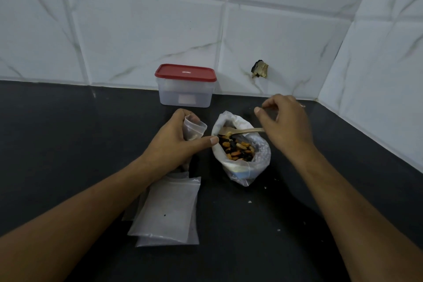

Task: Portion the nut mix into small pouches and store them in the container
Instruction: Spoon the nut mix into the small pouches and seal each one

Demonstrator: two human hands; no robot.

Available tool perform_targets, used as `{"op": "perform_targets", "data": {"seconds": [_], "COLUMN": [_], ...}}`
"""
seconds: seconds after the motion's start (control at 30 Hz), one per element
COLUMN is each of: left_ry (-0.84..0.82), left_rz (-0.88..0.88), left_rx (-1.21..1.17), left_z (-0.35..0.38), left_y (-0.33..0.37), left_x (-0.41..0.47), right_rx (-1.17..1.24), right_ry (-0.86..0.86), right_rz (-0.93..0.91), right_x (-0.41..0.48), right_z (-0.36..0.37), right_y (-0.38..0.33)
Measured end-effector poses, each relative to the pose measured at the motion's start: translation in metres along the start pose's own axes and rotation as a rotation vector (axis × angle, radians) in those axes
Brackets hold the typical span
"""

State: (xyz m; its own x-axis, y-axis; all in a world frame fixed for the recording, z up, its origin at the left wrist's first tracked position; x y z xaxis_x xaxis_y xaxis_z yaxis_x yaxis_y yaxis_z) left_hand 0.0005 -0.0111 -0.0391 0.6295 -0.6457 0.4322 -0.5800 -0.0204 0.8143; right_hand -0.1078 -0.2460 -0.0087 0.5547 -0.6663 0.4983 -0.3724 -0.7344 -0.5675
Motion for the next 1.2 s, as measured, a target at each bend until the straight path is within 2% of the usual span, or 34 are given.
{"op": "perform_targets", "data": {"seconds": [0.13,0.3,0.43,0.53,0.7,0.9,1.03,1.1,1.2], "left_ry": [0.026,-0.057,-0.172,-0.254,-0.245,-0.075,0.025,0.027,-0.053], "left_rz": [-0.002,-0.036,-0.092,-0.125,-0.119,-0.074,0.002,0.031,0.004], "left_rx": [0.011,-0.024,-0.089,-0.278,-0.439,-0.342,-0.349,-0.34,-0.248], "left_z": [-0.003,-0.009,-0.018,-0.027,-0.04,-0.052,-0.055,-0.053,-0.05], "left_y": [0.002,-0.002,0.001,-0.004,-0.003,-0.004,-0.002,-0.001,-0.005], "left_x": [0.001,0.004,0.005,0.006,0.01,0.013,0.015,0.015,0.012], "right_rx": [0.04,0.119,0.23,0.268,0.287,0.39,0.461,0.455,0.37], "right_ry": [0.032,-0.095,-0.276,-0.383,-0.402,-0.346,-0.269,-0.271,-0.376], "right_rz": [-0.212,-0.331,-0.338,-0.333,-0.271,-0.175,-0.201,-0.225,-0.207], "right_x": [-0.009,-0.029,-0.044,-0.052,-0.053,-0.051,-0.053,-0.053,-0.052], "right_z": [-0.001,0.004,0.014,0.02,0.027,0.025,0.02,0.02,0.025], "right_y": [-0.019,-0.045,-0.06,-0.066,-0.062,-0.063,-0.067,-0.069,-0.065]}}
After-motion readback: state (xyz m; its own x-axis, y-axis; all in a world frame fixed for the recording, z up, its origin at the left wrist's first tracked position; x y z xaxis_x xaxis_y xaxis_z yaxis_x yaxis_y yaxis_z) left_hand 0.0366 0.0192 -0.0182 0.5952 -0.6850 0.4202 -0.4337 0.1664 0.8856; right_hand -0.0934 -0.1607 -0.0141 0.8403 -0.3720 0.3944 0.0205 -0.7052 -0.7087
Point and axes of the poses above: each hand's wrist, its own x-axis towards the middle knuckle, its own z-axis out of the palm, y = z × x, the point moved 1 cm from there along x, towards the middle knuckle, and after that the axes turned 12 degrees about z, right-handed, at the moved point
